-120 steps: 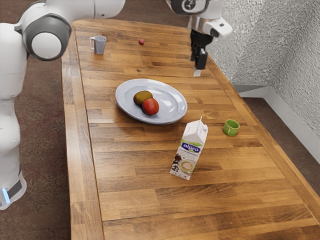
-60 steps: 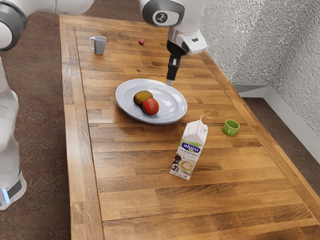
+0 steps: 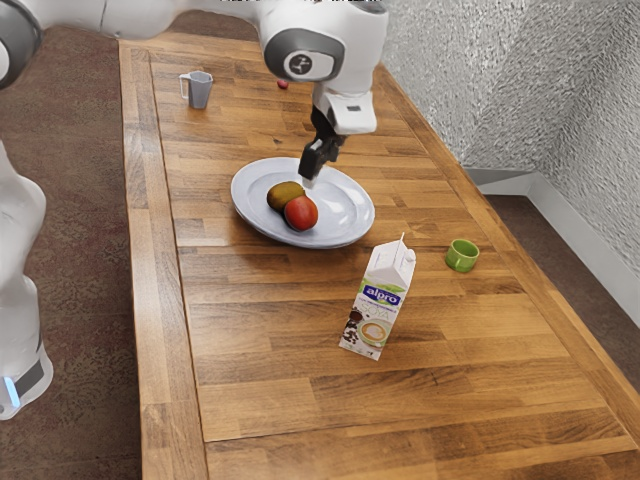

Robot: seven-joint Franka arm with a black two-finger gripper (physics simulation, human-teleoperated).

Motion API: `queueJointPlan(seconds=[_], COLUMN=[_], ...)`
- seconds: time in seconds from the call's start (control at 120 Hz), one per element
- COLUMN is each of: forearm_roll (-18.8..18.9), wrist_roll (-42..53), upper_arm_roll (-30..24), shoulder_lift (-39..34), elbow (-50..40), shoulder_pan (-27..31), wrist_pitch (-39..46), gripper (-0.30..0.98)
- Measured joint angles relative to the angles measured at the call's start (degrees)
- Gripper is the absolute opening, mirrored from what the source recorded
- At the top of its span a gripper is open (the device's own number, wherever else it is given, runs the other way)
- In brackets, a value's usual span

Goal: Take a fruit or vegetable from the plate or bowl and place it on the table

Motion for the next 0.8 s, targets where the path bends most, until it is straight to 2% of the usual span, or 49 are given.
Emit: queueJointPlan(seconds=[0.133, 0.308, 0.442, 0.533, 0.667, 0.8], forearm_roll=[-1.3, -3.45, -3.39, -3.35, -4.32, -5.25], wrist_roll=[7.49, 15.4, 19.95, 22.54, 25.79, 29.09], upper_arm_roll=[0.0, 0.84, 1.22, 0.47, -0.83, -0.75], shoulder_lift=[0.68, -0.48, -10.46, -12.53, -8.89, -1.11], elbow=[0.45, -1.84, -9.28, -12.08, -11.74, -4.9], shoulder_pan=[-1.62, 2.54, 5.05, 6.34, 8.29, 8.9], wrist_pitch=[-0.49, -1.33, -2.01, -1.73, 0.07, 2.44], gripper=[0.69, 0.69, 0.69, 0.69, 0.69, 0.69])
